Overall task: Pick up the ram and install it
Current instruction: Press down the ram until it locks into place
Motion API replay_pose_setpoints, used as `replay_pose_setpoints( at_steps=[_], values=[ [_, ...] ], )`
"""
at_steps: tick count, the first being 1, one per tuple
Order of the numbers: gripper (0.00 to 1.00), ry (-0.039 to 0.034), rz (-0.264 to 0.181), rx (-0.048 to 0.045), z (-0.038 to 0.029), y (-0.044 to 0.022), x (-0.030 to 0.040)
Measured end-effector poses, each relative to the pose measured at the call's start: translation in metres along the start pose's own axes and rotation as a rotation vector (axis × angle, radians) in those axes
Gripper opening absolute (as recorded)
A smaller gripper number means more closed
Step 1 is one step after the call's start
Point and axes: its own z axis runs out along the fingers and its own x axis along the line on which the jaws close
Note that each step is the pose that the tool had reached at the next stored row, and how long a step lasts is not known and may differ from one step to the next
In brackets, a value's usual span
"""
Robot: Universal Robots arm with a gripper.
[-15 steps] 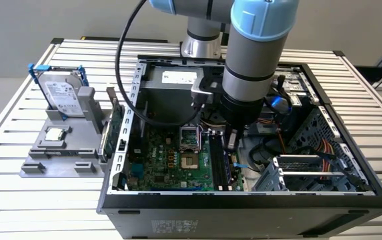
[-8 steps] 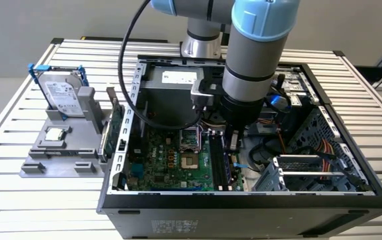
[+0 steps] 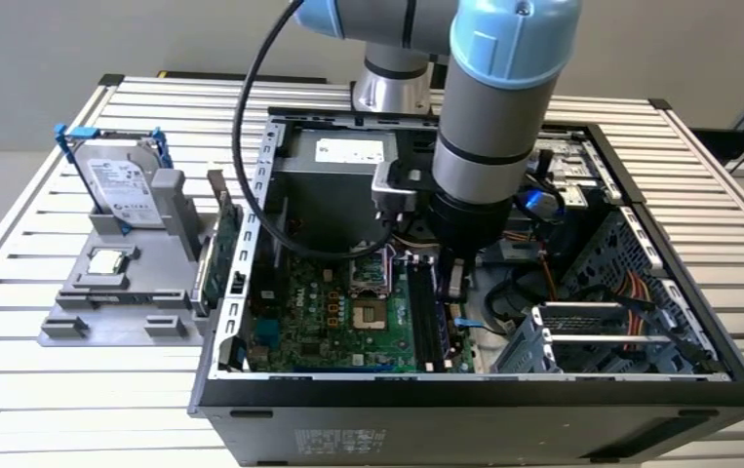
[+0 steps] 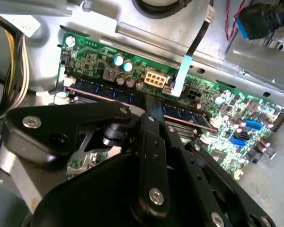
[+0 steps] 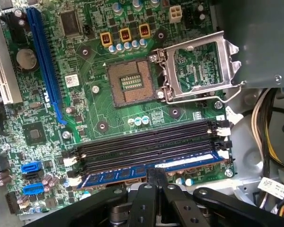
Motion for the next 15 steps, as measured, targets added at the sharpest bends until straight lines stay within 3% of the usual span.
replay_pose_setpoints(
  at_steps=[2, 12, 15],
  values=[
    [0.0, -0.0076, 0.0, -0.0005, -0.005, -0.0003, -0.0009],
    [0.0, -0.0045, 0.0, -0.0004, -0.0513, -0.0032, 0.0008],
    [0.0, -0.0045, 0.0, -0.0005, -0.0582, -0.0036, 0.0009]
  ],
)
